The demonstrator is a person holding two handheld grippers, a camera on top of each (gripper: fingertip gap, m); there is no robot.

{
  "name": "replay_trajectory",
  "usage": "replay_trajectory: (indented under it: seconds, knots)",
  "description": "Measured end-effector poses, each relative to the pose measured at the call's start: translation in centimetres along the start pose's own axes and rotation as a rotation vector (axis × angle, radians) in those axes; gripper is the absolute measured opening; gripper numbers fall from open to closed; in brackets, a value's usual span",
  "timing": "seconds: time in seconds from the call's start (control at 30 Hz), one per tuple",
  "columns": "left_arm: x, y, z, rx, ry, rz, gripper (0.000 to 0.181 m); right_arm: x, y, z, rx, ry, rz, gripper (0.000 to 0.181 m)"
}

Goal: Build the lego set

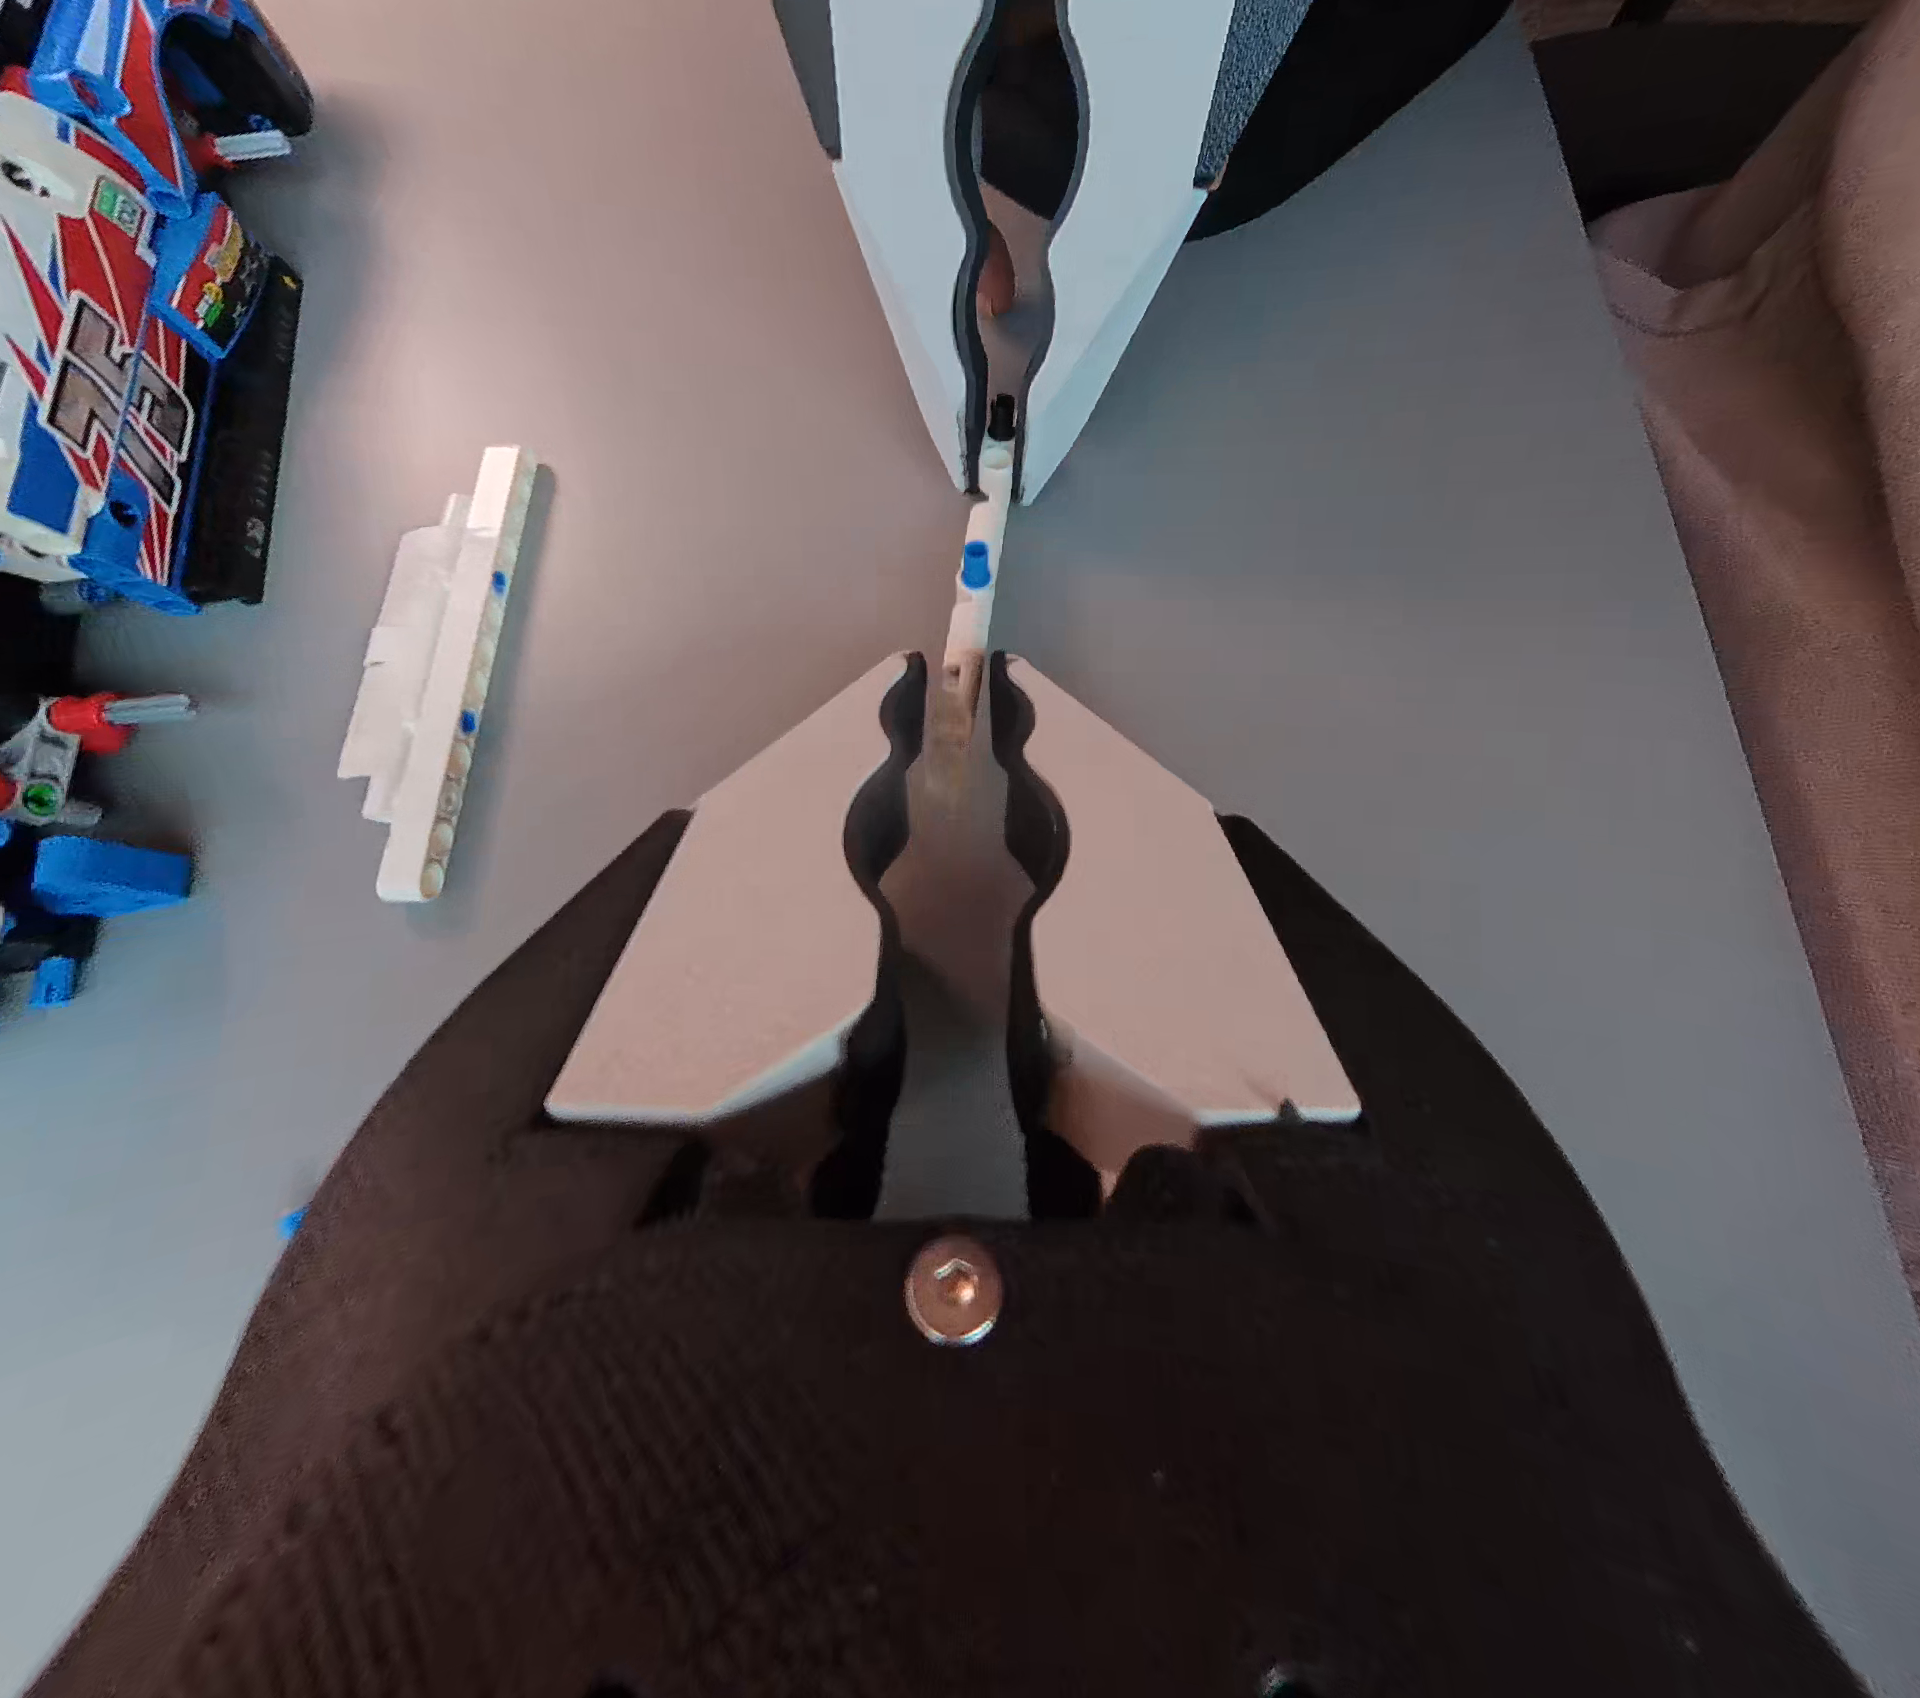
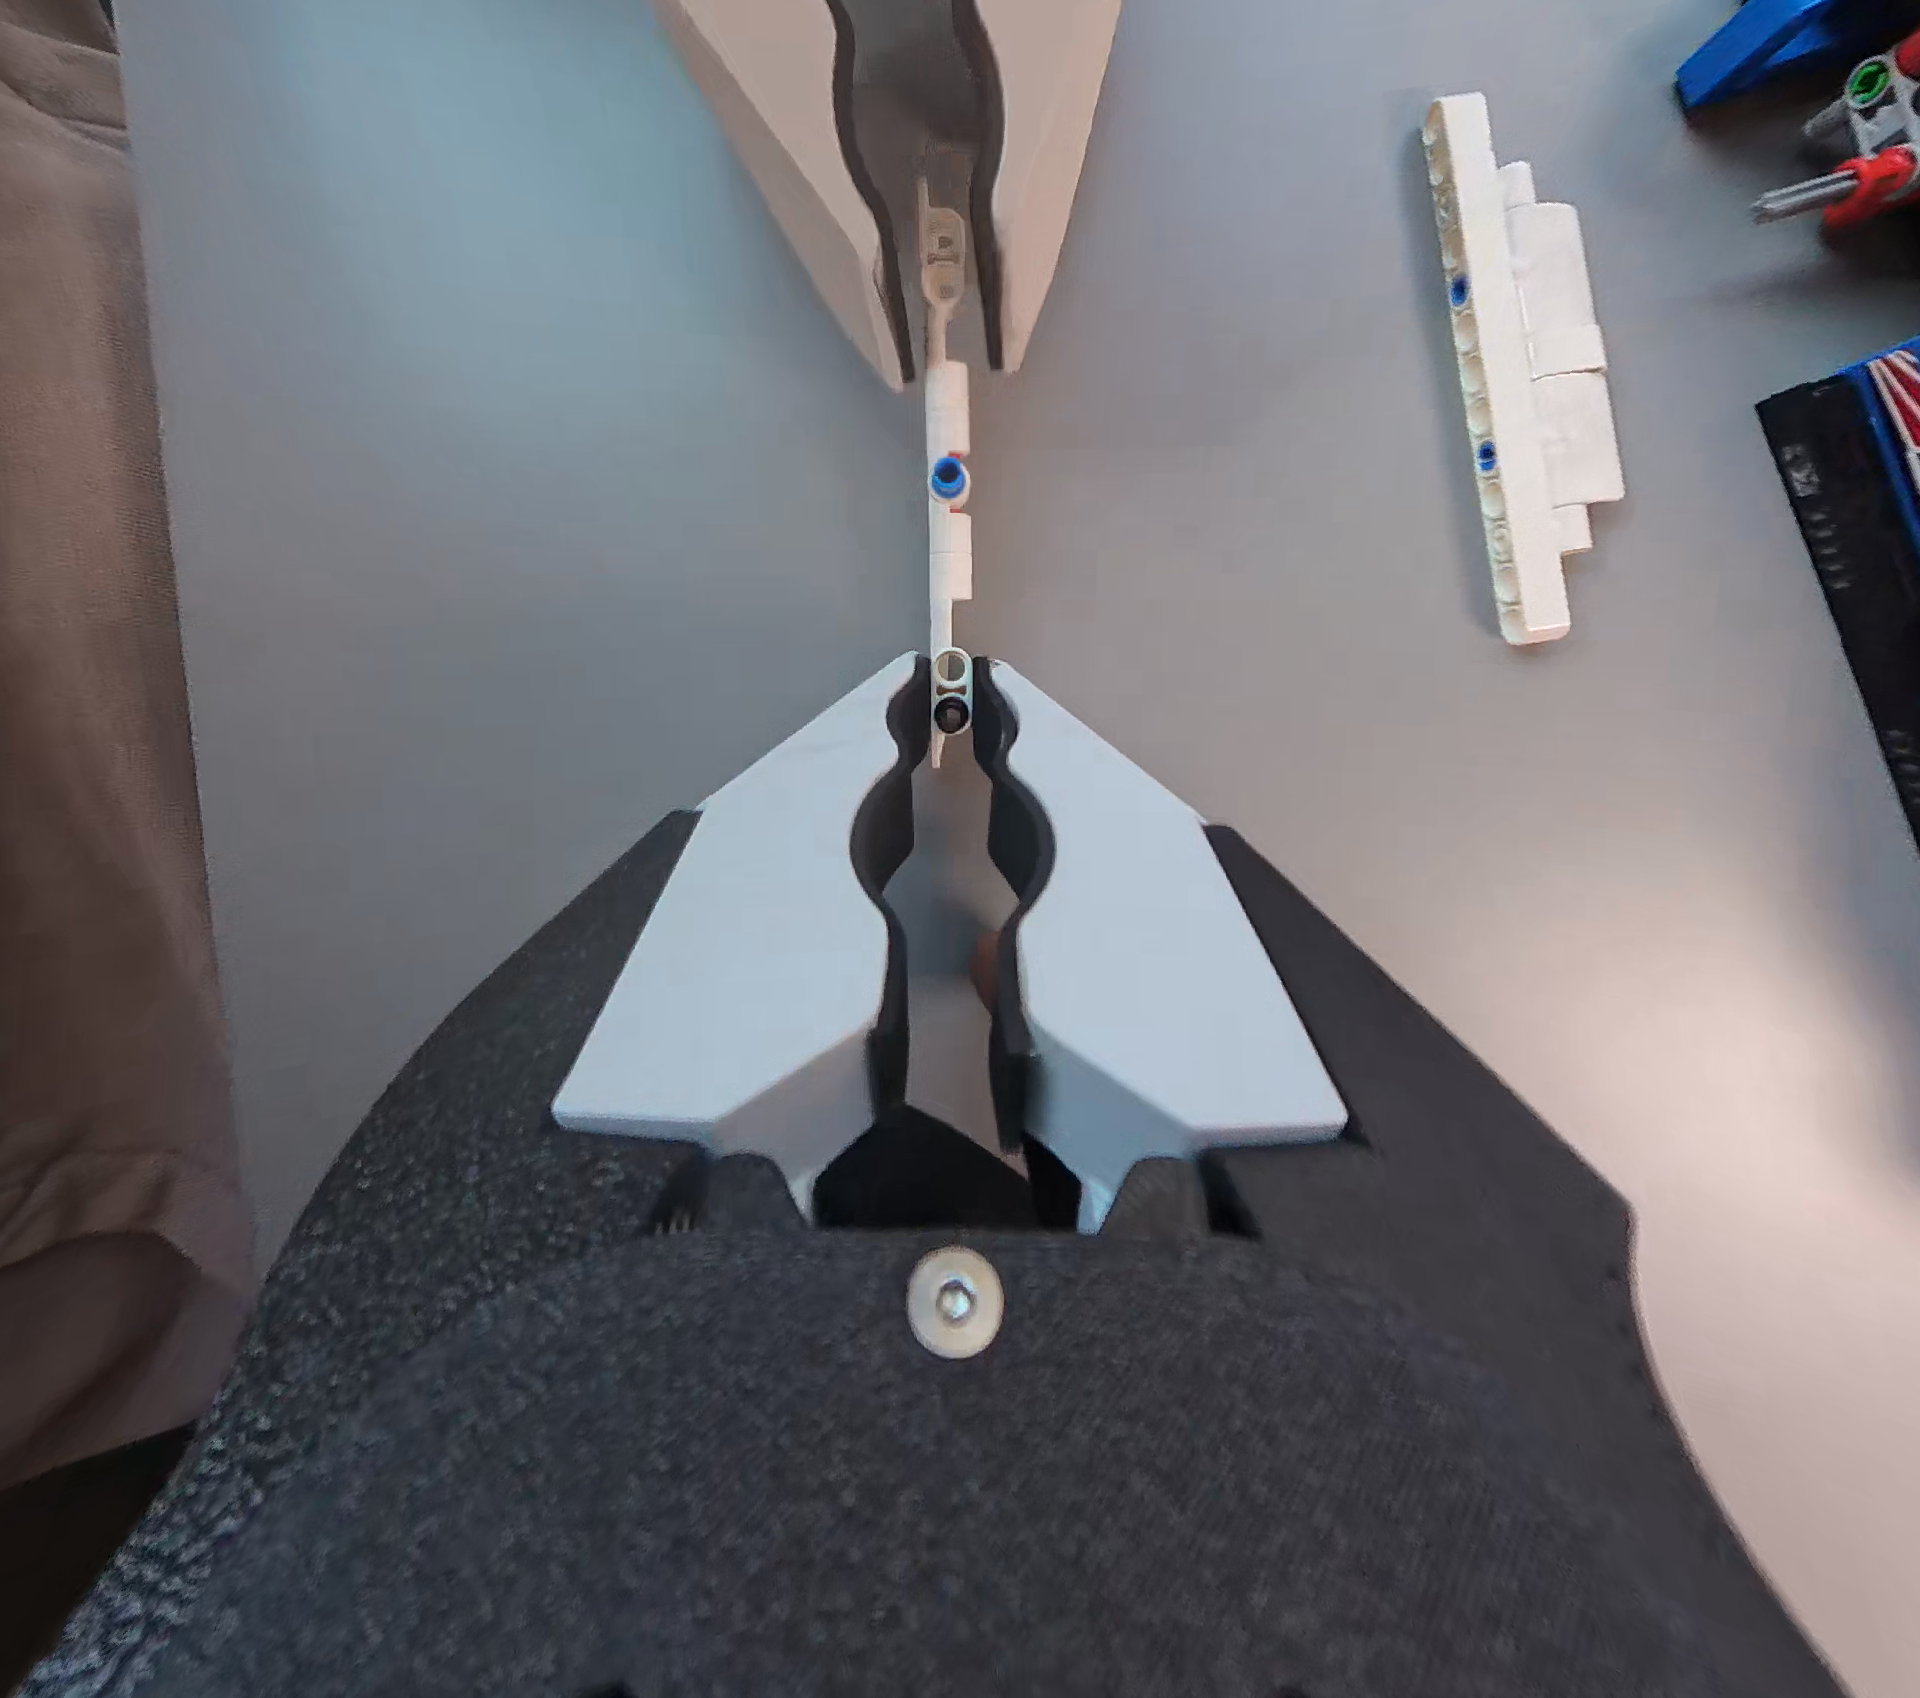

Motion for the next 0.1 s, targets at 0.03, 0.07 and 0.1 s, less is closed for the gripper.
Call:
replay_trajectory:
  seconds: [0.03, 0.07, 0.1]
  knots:
    - [0.21, -0.25, -0.34, 0.001, -0.014, -0.001, 0.012, 0.07, -0.08, 0.2, 0.0, 0.01, 0.002, 0.005]
    - [0.39, -0.48, -0.56, 0.009, -0.031, 0.003, 0.013, 0.05, -0.09, 0.32, -0.005, 0.02, 0.009, 0.005]
    - [0.57, -0.67, -0.69, 0.021, -0.048, 0.002, 0.015, -0.01, -0.03, 0.38, -0.014, 0.028, 0.016, 0.005]
Point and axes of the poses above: each gripper's, where its closed fingertips meet, y out along the fingers, x out of its underside, z = x × y across the jaws, the point moved 4 cm from there along -y, back along the fingers, and after that the axes turned 8 degrees about -x, right-handed, at the moved point
